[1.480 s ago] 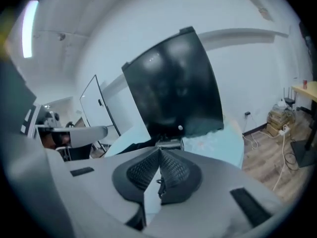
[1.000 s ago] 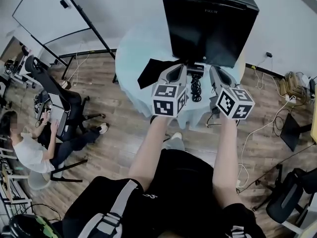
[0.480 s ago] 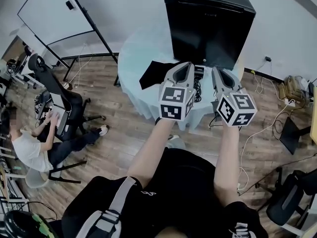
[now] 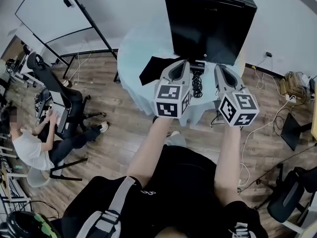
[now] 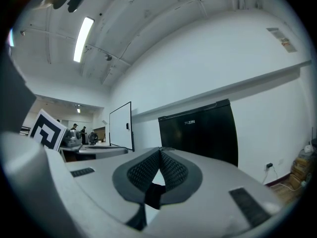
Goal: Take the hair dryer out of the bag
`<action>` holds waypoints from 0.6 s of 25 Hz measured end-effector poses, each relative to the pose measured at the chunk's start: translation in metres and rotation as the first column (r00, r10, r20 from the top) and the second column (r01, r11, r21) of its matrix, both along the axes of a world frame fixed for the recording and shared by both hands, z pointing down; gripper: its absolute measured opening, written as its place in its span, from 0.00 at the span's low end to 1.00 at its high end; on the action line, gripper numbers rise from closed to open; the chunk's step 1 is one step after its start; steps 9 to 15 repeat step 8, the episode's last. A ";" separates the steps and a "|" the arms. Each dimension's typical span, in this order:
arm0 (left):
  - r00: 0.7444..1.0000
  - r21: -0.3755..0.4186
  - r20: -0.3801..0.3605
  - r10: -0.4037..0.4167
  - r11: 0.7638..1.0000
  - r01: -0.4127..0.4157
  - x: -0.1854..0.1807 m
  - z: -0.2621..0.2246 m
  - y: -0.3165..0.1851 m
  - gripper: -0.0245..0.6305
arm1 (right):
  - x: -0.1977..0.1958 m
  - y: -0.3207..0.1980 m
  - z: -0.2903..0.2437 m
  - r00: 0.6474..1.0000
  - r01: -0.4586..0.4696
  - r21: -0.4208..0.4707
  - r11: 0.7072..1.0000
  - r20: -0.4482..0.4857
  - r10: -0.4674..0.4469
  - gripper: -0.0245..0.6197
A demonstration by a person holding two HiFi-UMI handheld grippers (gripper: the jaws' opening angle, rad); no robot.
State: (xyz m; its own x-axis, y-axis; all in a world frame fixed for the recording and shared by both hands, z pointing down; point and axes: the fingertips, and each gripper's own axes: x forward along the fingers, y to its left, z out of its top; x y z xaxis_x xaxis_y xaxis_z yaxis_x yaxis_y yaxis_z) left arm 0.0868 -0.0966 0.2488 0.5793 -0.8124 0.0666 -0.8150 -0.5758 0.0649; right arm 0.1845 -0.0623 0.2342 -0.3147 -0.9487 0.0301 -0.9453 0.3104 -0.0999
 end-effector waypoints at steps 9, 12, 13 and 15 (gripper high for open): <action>1.000 -0.026 0.005 -0.030 0.999 0.030 -0.019 0.010 -0.005 0.04 | -0.012 -0.007 0.007 1.000 0.021 -0.018 1.000 0.004 -0.021 0.04; 1.000 -0.026 0.005 -0.030 0.999 0.030 -0.019 0.010 -0.005 0.04 | -0.012 -0.007 0.007 1.000 0.021 -0.018 1.000 0.004 -0.021 0.04; 1.000 -0.026 0.005 -0.030 0.999 0.030 -0.019 0.010 -0.005 0.04 | -0.012 -0.007 0.007 1.000 0.021 -0.018 1.000 0.004 -0.021 0.04; 1.000 -0.026 0.005 -0.030 0.999 0.030 -0.019 0.010 -0.005 0.04 | -0.012 -0.007 0.007 1.000 0.021 -0.018 1.000 0.004 -0.021 0.04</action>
